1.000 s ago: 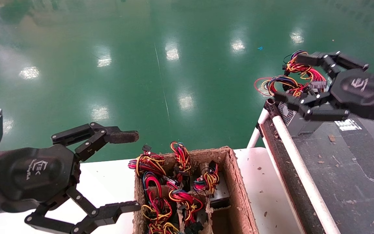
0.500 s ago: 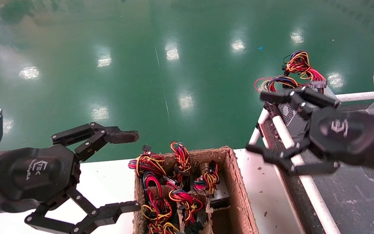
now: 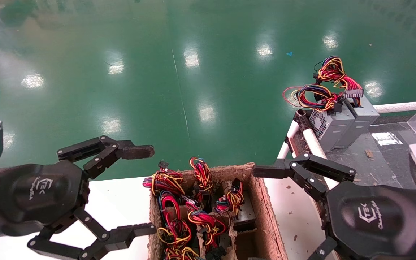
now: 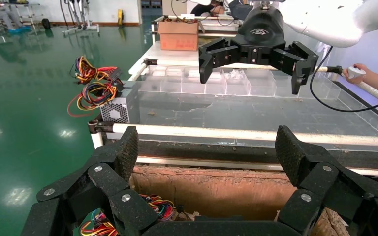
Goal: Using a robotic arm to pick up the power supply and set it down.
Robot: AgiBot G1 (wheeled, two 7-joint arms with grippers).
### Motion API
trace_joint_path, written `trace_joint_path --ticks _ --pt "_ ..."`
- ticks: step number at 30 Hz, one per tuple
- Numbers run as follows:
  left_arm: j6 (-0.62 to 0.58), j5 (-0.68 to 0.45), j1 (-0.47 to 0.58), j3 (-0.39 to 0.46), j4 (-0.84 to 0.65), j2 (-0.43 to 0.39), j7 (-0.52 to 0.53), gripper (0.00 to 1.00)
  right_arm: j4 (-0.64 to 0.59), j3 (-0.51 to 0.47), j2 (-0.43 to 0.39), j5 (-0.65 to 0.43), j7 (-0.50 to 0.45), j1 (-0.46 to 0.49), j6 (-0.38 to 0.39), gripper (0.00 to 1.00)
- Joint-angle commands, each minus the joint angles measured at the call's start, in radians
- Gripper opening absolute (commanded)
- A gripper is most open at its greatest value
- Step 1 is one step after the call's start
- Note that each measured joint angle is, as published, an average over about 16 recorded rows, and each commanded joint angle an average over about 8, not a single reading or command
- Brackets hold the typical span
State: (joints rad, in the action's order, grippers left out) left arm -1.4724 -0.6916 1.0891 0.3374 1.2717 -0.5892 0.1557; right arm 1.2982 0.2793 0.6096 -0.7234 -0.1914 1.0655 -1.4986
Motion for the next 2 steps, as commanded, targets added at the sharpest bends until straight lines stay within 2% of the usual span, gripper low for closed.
trace_joint_path --ticks 1,2 --pt "0.0 0.0 0.0 0.0 0.0 0.0 0.0 1.0 0.027 -0.001 -0.004 0.015 -0.01 -0.018 -0.006 1.0" --pt "0.0 0.0 0.0 0.0 0.0 0.0 0.0 1.0 0.027 -0.001 -0.004 0.015 -0.009 -0.018 -0.006 1.0"
